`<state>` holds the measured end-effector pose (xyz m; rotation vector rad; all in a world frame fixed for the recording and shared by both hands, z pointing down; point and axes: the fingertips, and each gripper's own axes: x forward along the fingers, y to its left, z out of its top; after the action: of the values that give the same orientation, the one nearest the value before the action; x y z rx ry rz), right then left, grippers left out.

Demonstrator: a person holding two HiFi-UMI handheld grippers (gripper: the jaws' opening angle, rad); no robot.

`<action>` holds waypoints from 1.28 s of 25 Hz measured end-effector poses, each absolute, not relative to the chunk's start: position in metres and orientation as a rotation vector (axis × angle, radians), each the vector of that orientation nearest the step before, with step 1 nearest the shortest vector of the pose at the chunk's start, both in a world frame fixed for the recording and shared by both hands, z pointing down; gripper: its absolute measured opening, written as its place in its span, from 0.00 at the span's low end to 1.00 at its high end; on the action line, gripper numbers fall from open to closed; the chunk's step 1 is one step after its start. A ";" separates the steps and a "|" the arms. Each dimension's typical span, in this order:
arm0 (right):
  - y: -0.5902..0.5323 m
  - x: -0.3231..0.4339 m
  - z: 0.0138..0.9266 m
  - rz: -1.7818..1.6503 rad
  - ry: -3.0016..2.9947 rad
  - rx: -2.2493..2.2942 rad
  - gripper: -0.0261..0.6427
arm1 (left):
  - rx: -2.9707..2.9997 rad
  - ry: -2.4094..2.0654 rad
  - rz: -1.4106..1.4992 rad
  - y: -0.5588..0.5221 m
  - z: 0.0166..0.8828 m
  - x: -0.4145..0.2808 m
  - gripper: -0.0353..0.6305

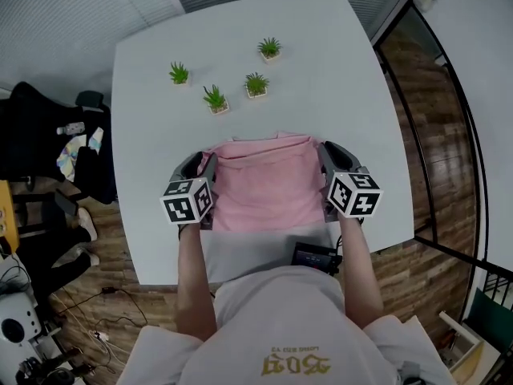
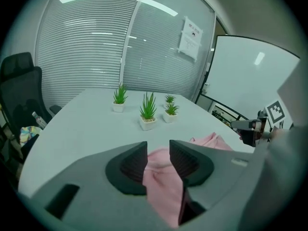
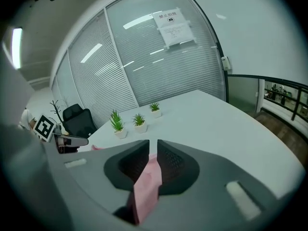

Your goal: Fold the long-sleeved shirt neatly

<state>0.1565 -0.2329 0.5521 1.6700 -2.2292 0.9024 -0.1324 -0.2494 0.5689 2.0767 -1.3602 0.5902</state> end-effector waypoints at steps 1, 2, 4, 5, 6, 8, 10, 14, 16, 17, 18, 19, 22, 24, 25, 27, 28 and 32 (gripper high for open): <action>-0.230 0.154 0.546 0.888 -2.241 1.670 0.13 | 2.094 -1.365 0.583 -0.247 0.562 -0.130 0.27; -0.226 0.153 0.540 0.873 -2.252 1.671 0.12 | 2.111 -1.371 0.573 -0.244 0.555 -0.128 0.25; -0.219 0.150 0.527 0.844 -2.275 1.685 0.08 | 2.141 -1.382 0.538 -0.239 0.539 -0.125 0.17; -0.215 0.149 0.521 0.831 -2.290 1.695 0.06 | 2.155 -1.385 0.515 -0.236 0.531 -0.123 0.12; -0.212 0.147 0.514 0.818 -2.308 1.703 0.05 | 2.167 -1.388 0.492 -0.233 0.524 -0.121 0.07; -0.206 0.142 0.500 0.791 -2.352 1.707 0.05 | 2.192 -1.401 0.467 -0.228 0.512 -0.117 0.06; -0.201 0.137 0.487 0.754 -2.392 1.710 0.05 | 2.226 -1.415 0.462 -0.223 0.501 -0.115 0.06; -0.194 0.131 0.474 0.681 -2.426 1.707 0.05 | 2.285 -1.413 0.427 -0.215 0.485 -0.109 0.06; -0.192 0.130 0.473 0.643 -2.416 1.695 0.05 | 2.292 -1.407 0.426 -0.213 0.484 -0.107 0.06; -0.191 0.130 0.473 0.624 -2.408 1.692 0.05 | 2.295 -1.405 0.430 -0.212 0.484 -0.106 0.06; -0.190 0.130 0.473 0.609 -2.401 1.690 0.05 | 2.297 -1.404 0.435 -0.212 0.484 -0.106 0.06; -0.190 0.130 0.473 0.599 -2.394 1.688 0.05 | 2.299 -1.402 0.436 -0.212 0.484 -0.105 0.06; -0.190 0.127 0.475 0.586 -2.388 1.668 0.05 | 2.302 -1.395 0.431 -0.211 0.483 -0.104 0.06; -0.189 0.125 0.476 0.591 -2.392 1.659 0.05 | 2.301 -1.389 0.433 -0.211 0.485 -0.104 0.06; -0.188 0.125 0.476 0.593 -2.393 1.657 0.05 | 2.300 -1.385 0.435 -0.211 0.486 -0.103 0.06; -0.188 0.125 0.476 0.596 -2.391 1.658 0.05 | 2.297 -1.374 0.438 -0.211 0.488 -0.100 0.06; -0.188 0.126 0.476 0.597 -2.388 1.659 0.05 | 2.297 -1.368 0.441 -0.211 0.489 -0.099 0.06; -0.188 0.130 0.478 0.605 -2.380 1.669 0.05 | 2.298 -1.350 0.458 -0.210 0.494 -0.095 0.06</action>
<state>0.1298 -0.1879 0.4783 1.6687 -2.3799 0.6048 -0.0946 -0.2103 0.4944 2.2976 -1.3501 0.4585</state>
